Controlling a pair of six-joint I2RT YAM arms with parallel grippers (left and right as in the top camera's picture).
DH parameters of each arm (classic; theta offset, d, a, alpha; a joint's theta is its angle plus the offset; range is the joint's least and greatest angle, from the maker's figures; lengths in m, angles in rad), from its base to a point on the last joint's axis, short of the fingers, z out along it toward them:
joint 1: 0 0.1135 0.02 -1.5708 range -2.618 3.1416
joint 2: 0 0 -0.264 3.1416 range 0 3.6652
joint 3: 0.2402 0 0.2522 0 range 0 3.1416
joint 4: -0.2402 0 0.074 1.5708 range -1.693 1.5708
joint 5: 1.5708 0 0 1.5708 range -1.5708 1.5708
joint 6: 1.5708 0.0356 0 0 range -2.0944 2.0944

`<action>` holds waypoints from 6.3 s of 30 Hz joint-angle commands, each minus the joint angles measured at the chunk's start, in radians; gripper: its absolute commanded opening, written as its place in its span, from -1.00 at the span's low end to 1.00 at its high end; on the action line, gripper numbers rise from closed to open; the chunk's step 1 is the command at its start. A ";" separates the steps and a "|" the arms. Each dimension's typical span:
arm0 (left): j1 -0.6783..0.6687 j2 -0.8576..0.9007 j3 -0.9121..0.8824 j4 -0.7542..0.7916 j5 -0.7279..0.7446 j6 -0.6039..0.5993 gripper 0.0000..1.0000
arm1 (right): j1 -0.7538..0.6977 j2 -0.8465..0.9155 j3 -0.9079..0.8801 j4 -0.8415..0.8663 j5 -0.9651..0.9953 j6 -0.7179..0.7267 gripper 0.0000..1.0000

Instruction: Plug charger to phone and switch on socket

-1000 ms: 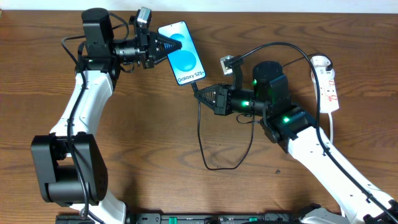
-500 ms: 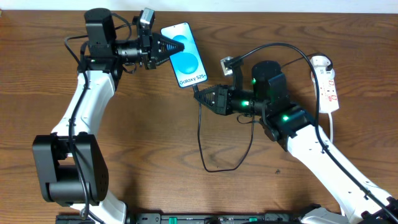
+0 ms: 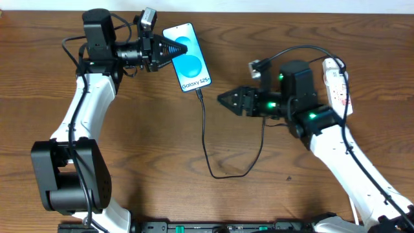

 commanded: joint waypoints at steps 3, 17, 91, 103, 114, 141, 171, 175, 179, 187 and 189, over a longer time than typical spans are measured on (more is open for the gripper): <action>0.008 0.023 -0.011 0.000 0.031 0.086 -0.86 | -0.064 0.002 0.010 -0.101 0.003 -0.145 0.46; 0.008 0.137 -0.109 -0.209 -0.212 0.343 -0.86 | -0.069 0.002 0.010 -0.243 0.141 -0.188 0.53; 0.008 0.208 -0.119 -0.660 -1.201 0.690 -0.28 | 0.003 0.002 0.010 -0.307 0.234 -0.192 0.55; 0.007 0.157 -0.119 -0.694 -1.356 0.676 0.18 | 0.003 0.002 0.010 -0.308 0.237 -0.192 0.57; 0.008 0.036 -0.049 -0.773 -1.382 0.676 0.18 | 0.001 0.002 0.017 -0.315 0.237 -0.227 0.57; 0.008 -0.662 -0.025 -0.917 -1.381 0.676 0.82 | 0.001 -0.472 0.410 -0.898 0.676 -0.374 0.99; 0.008 -0.652 -0.025 -0.917 -1.381 0.676 0.82 | -0.187 -0.888 -0.189 -0.391 0.762 -0.477 0.98; 0.008 -0.652 -0.025 -0.917 -1.381 0.676 0.83 | -0.217 -1.024 -0.415 -0.170 0.710 -0.513 0.99; 0.008 -0.652 -0.025 -0.917 -1.381 0.676 0.83 | -0.227 -1.147 -0.616 0.016 0.705 -0.513 0.98; 0.008 -0.652 -0.025 -0.917 -1.381 0.676 0.83 | -0.227 -1.344 -0.893 0.184 0.687 -0.513 0.99; 0.008 -0.652 -0.025 -0.917 -1.381 0.676 0.83 | -0.227 -1.370 -0.926 0.183 0.687 -0.512 0.98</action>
